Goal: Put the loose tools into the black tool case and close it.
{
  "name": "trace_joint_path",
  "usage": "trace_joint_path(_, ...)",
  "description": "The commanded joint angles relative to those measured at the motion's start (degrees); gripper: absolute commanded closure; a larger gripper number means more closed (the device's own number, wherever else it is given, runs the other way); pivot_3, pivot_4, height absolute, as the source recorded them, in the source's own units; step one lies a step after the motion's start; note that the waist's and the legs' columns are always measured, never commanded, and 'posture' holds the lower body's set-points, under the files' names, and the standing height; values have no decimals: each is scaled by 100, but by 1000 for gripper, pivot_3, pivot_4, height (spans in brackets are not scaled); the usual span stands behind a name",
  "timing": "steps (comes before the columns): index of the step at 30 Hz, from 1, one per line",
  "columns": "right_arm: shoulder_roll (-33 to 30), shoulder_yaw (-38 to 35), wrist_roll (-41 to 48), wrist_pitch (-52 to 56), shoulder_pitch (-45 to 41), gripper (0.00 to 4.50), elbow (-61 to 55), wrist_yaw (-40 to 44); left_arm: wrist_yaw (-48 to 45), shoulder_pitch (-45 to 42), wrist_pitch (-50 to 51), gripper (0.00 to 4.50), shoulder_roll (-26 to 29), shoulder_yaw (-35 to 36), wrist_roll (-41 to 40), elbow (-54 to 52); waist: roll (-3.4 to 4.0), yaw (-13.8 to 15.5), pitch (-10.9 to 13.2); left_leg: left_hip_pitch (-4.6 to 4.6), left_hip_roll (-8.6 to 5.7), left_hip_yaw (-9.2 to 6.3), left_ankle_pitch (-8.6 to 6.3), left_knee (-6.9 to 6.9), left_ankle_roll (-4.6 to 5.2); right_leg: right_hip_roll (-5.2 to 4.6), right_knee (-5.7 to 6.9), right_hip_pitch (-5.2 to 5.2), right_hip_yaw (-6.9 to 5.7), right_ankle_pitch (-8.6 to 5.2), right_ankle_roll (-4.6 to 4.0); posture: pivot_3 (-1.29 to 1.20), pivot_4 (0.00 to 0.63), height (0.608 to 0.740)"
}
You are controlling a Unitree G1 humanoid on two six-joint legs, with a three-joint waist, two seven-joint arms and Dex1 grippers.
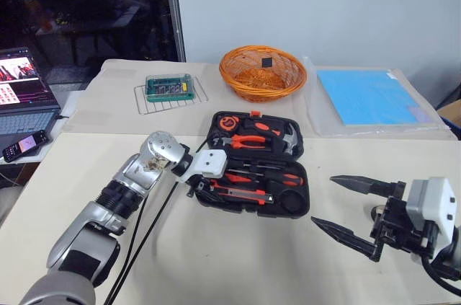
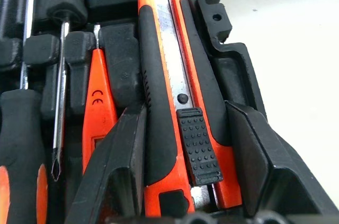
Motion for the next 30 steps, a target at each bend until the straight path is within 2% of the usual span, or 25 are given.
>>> trace_joint_path(1,-61,-99,80,-65,-97,0,-44,-7,-224,-68,48,2214,-69,-61,-6,16,0,8,0,0,-1,0,-1,0,1,0,-1,1,0,0,1,0,150,740)
trace_joint_path(2,-56,-91,64,-66,-102,0,-59,-24,-257,-86,122,1699,-56,-8,-57,-5,0,7,0,0,-1,0,-1,0,2,-1,-1,1,0,-1,1,0,150,740)
trace_joint_path(5,-6,-133,29,-81,-62,0,-83,-42,-153,-199,1164,825,-53,664,-802,-330,0,4,0,-2,-1,0,-1,0,2,-1,-1,0,0,-1,2,0,150,740)
trace_joint_path(9,67,-118,-48,-134,18,0,-68,-42,-85,-2,2513,825,232,1360,-1746,-966,-8,-24,5,-15,2,-5,2,3,-1,0,6,-15,-2,-1,4,0,150,740)
trace_joint_path(12,101,-27,-65,-145,-46,0,-36,-115,485,363,3107,1565,200,1748,-2077,-1377,-2,-59,1,2,2,-6,1,1,-1,-2,8,0,0,-5,11,0,150,740)
trace_joint_path(15,108,64,-82,-141,-115,0,-8,-146,1036,801,3107,2706,132,1799,-1952,-1753,-2,-78,2,14,1,-7,1,2,-1,-6,7,15,2,-7,14,0,150,740)
trace_joint_path(17,98,106,-88,-142,-155,0,20,-143,1308,986,3135,3464,86,1728,-1908,-1988,-6,-85,4,13,1,-7,2,4,-3,-6,9,14,2,-5,14,0,150,740)
trace_joint_path(20,71,183,-91,-133,-236,0,79,-114,1700,1072,3290,4472,66,1177,-1476,-2085,-6,-49,4,12,0,-12,6,5,-8,-5,10,13,0,-2,8,0,150,740)
trace_joint_path(22,55,245,-105,-128,-260,0,90,-89,1945,1084,3004,4472,143,605,-807,-1823,-5,-42,3,14,-1,-11,6,4,-8,-5,9,14,1,-1,7,0,150,740)
trace_joint_path(26,18,232,-94,-95,-220,0,79,-50,2003,1235,2953,4472,325,-139,-223,-1685,10,-16,-18,20,-1,-12,5,2,-8,-4,5,21,0,-1,4,0,150,740)
trace_joint_path(30,-5,164,-70,-38,-139,0,61,-42,2231,1405,2750,4472,144,-82,-214,-1653,34,0,-52,47,0,-9,2,-8,-6,-12,0,40,5,-4,5,0,150,740)
